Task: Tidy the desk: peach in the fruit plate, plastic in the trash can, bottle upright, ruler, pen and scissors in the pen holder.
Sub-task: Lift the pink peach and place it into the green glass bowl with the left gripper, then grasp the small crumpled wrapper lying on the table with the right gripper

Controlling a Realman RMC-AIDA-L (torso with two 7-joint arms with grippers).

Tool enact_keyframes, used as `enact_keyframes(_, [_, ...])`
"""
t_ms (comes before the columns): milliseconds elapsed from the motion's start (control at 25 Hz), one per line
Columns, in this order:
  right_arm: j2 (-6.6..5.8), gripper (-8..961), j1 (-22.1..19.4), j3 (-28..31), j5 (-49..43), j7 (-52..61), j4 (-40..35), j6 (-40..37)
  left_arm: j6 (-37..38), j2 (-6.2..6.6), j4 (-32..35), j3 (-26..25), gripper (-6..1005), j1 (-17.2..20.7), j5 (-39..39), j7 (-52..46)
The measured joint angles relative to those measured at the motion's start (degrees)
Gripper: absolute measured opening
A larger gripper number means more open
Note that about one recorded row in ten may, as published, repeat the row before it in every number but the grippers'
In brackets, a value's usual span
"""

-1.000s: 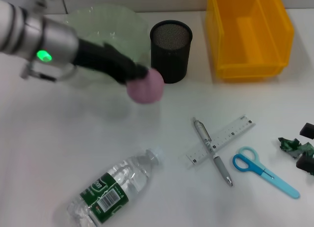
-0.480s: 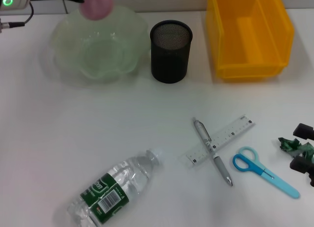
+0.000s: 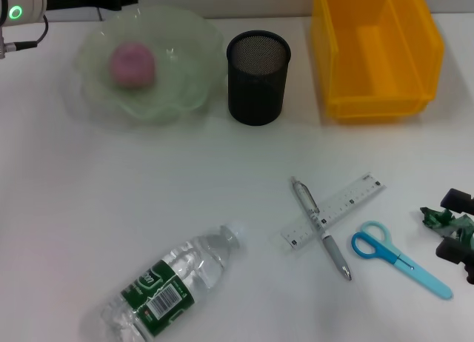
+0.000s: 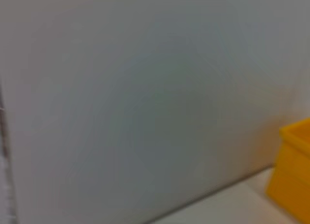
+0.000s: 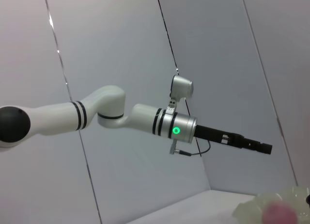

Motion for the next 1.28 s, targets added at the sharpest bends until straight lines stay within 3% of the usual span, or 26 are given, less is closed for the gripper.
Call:
enact_keyframes(160, [-0.05,669,0.4,1.8,0.6,3.8,-0.1,0.4,8.2,0.29,1.4,-0.7,447,2.0,-5.6,2.7])
enact_keyframes(240, [-0.13,669,0.5,3.2,0.8,6.1,-1.1,0.4,15.3,0.52,2.9,-0.8,483,4.1,-11.3,7.3])
enact_keyframes(280, [-0.35,669,0.7,5.7,0.9,12.0,-4.8,-0.2,23.4,0.98,3.8,-0.5,501,6.2,-16.1,11.8])
enact_keyframes(320, [-0.35,668,0.7,5.7,0.9,12.0,-4.8,-0.2,23.4,0.98,3.8,-0.5,519,6.2,-16.1,11.8])
enact_keyframes(360, [-0.54,668,1.2,6.7,1.0,19.4,-10.8,-1.4,23.4,0.98,3.8,-0.5,536,6.2,-16.1,11.8])
enact_keyframes(400, [-0.54,668,1.2,6.7,1.0,19.4,-10.8,-1.4,23.4,0.98,3.8,-0.5,554,6.2,-16.1,11.8])
enact_keyframes(440, [-0.69,668,1.6,6.7,1.0,25.0,-15.5,-2.3,23.4,0.98,3.8,-0.5,572,6.2,-16.1,11.8])
enact_keyframes(480, [-0.69,668,2.2,5.8,0.7,33.8,-24.6,-4.1,31.9,1.69,3.3,-0.3,590,7.3,-17.8,15.7])
enact_keyframes(520, [-0.69,668,2.2,5.8,0.7,33.8,-24.6,-4.1,31.9,1.69,3.3,-0.3,636,7.3,-17.8,15.7])
enact_keyframes(560, [-0.49,668,2.8,3.4,0.2,41.6,-36.3,-5.7,37.9,1.85,1.4,0.0,682,7.5,-16.8,19.5])
enact_keyframes(600, [-0.35,668,3.0,2.0,-0.2,44.6,-41.5,-6.0,37.9,1.85,1.4,0.0,728,7.5,-16.8,19.5])
enact_keyframes(640, [-0.35,668,3.0,2.0,-0.2,44.6,-41.5,-6.0,37.9,1.85,1.4,0.0,774,7.5,-16.8,19.5])
enact_keyframes(680, [-0.09,668,3.5,-1.6,-3.0,50.8,-54.1,-6.2,42.6,1.89,-1.7,1.3,820,7.5,-15.1,24.4])
enact_keyframes(760, [-0.01,667,4.4,-5.5,-7.1,56.4,-64.2,-6.5,43.1,1.6,-2.8,2.4,828,7.3,-14.0,25.7])
enact_keyframes(800, [-0.01,667,4.4,-5.5,-7.1,56.4,-64.2,-6.5,43.1,1.6,-2.8,2.4,833,7.3,-14.0,25.7])
enact_keyframes(880, [0.25,667,5.9,-13.7,-15.5,63.1,-75.7,-6.6,43.1,1.24,-3.4,3.6,841,7.1,-12.9,26.4])
enact_keyframes(920, [0.25,667,5.9,-13.7,-15.5,63.1,-75.7,-6.6,43.1,1.24,-3.4,3.6,841,7.1,-12.9,26.4])
enact_keyframes(960, [1.26,667,6.6,-19.8,-22.2,65.5,-80.8,-6.6,42.9,1.06,-3.4,4.3,841,7.1,-12.5,26.5])
enact_keyframes(1080, [3.69,667,7.5,-27.0,-32.9,65.7,-82.7,-5.2,42.6,0.83,-3.4,4.8,841,7.1,-12.0,26.5])
enact_keyframes(1200, [4.21,667,7.6,-30.8,-37.3,66.3,-80.7,-2.8,41.6,0.32,-3.7,4.9,841,7.1,-11.5,26.5])
enact_keyframes(1280, [4.06,666,6.6,-35.0,-38.7,67.5,-75.7,3.5,40.9,0.34,-4.6,4.9,842,7.1,-11.5,26.5])
